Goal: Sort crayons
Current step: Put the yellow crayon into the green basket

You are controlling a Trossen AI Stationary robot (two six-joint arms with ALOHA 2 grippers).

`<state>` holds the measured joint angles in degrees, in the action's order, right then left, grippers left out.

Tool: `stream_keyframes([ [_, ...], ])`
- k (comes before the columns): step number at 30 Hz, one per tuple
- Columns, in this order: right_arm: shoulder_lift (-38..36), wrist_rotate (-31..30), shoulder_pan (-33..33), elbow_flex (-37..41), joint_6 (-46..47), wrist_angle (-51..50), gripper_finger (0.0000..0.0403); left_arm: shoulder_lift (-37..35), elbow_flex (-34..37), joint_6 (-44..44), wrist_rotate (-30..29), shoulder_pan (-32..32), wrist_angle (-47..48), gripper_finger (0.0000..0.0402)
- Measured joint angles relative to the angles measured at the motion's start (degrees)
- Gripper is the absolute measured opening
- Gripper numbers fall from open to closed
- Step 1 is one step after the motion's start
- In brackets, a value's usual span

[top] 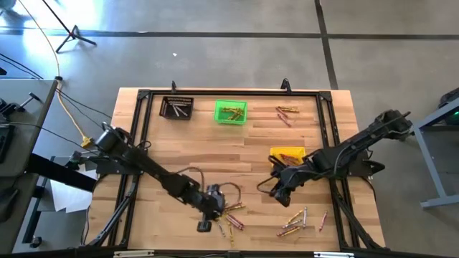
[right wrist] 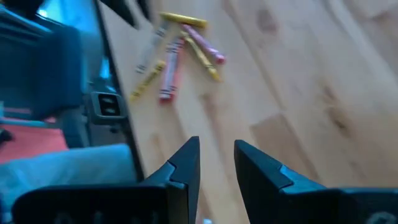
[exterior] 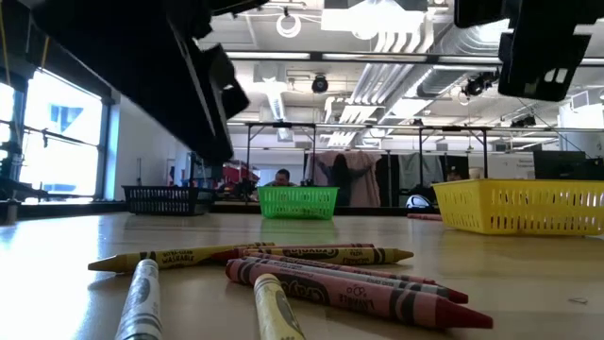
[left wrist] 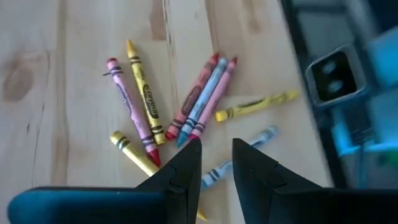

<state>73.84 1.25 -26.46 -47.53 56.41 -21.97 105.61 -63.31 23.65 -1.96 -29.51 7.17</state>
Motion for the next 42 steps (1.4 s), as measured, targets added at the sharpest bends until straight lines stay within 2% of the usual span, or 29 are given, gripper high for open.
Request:
stream_keyframes([
  [3,0.0,-3.1,-2.2,0.0,2.0,3.3,0.0085,3.2,-5.5,-3.6,-2.7,0.0,9.7,0.0076],
  [6,0.0,-7.6,-3.9,0.0,5.2,4.5,0.0085,5.5,-10.8,-1.8,-8.0,0.1,19.0,0.0076],
  [11,0.0,-12.0,-6.2,0.0,11.8,5.2,0.0085,6.6,-17.1,14.3,-10.4,-0.2,28.8,0.0076],
  [17,0.0,-12.2,-7.2,0.0,12.8,5.5,0.0085,6.6,-18.8,35.2,-10.1,-1.4,28.5,0.0076],
  [21,0.0,-13.1,-7.7,0.0,12.7,5.7,0.0085,7.2,-18.7,42.5,-10.2,-1.7,31.4,0.0076],
  [26,0.0,-14.7,-8.1,0.0,10.7,5.1,0.0085,9.1,-18.7,45.3,-9.5,-2.6,34.8,0.0076],
  [31,0.0,-14.7,-8.1,0.0,9.2,4.4,0.0085,11.2,-18.7,45.3,-5.7,-2.6,32.4,0.0076],
  [42,0.0,-14.7,-8.1,0.0,7.6,3.0,0.0085,13.3,-18.6,44.7,-6.0,-2.3,32.4,0.0076],
])
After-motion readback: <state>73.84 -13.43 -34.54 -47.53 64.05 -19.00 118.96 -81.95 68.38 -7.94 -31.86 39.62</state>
